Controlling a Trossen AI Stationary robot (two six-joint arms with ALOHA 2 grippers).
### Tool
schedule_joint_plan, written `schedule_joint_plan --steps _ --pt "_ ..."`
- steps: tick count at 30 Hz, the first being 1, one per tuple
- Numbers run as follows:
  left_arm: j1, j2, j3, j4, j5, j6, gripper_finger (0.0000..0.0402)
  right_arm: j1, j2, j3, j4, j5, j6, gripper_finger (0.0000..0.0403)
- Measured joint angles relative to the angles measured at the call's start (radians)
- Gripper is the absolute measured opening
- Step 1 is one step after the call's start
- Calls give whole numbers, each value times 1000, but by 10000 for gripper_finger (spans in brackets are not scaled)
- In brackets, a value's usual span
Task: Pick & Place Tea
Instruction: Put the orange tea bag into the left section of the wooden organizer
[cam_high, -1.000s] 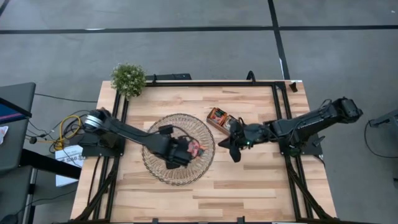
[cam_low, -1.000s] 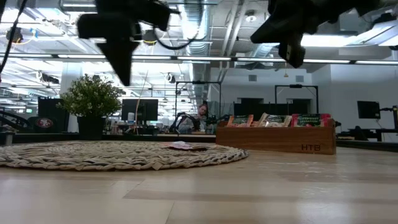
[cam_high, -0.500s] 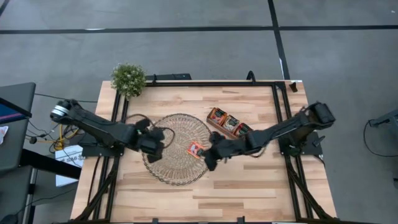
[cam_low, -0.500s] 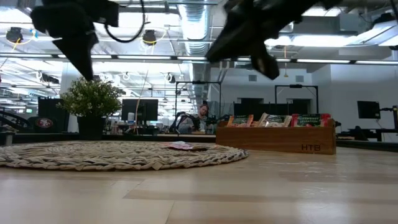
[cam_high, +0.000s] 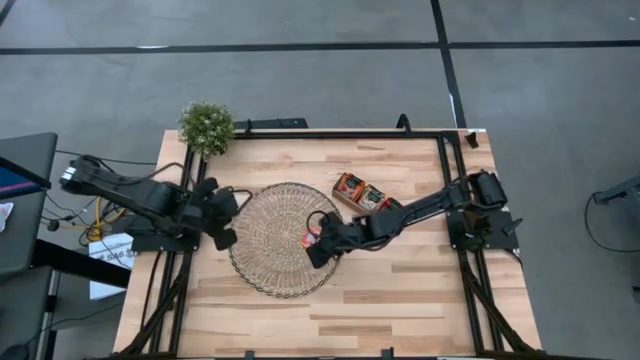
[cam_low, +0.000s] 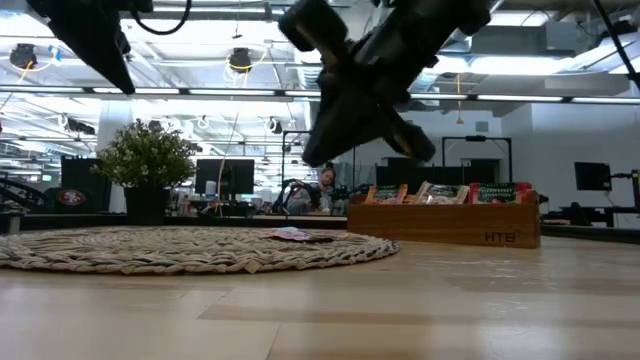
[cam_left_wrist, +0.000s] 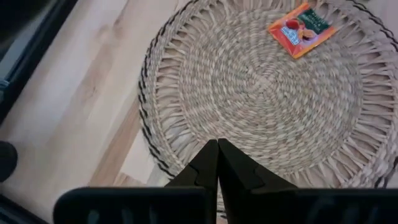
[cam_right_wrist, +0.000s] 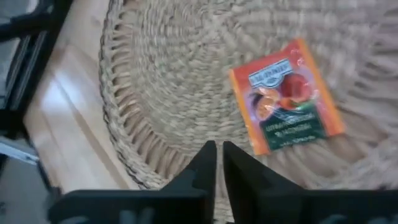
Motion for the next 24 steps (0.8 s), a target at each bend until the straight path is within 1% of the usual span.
schedule_joint_plan --steps 3,5,9,13,14,16,18,24 --pt "0 -37 0 -6 -4 33 0 -2 9 -2 -30 -14 74 53" --pt "0 -53 0 -10 -4 58 0 -2 9 0 -16 -14 131 79" --pt "0 -69 0 -11 -7 106 0 -1 20 -2 -33 -10 243 133" --pt "0 -69 0 -11 -18 155 0 -2 40 -1 -58 -1 403 176" --pt "0 -69 0 -12 -20 169 0 -1 45 -3 -77 6 437 183" --pt "0 -69 0 -11 -28 194 0 -1 59 1 -55 12 499 194" --pt "0 -69 0 -12 -41 222 0 -2 60 0 -72 12 531 199" --pt "0 -71 0 -12 -49 280 0 -8 67 -1 -73 11 589 193"
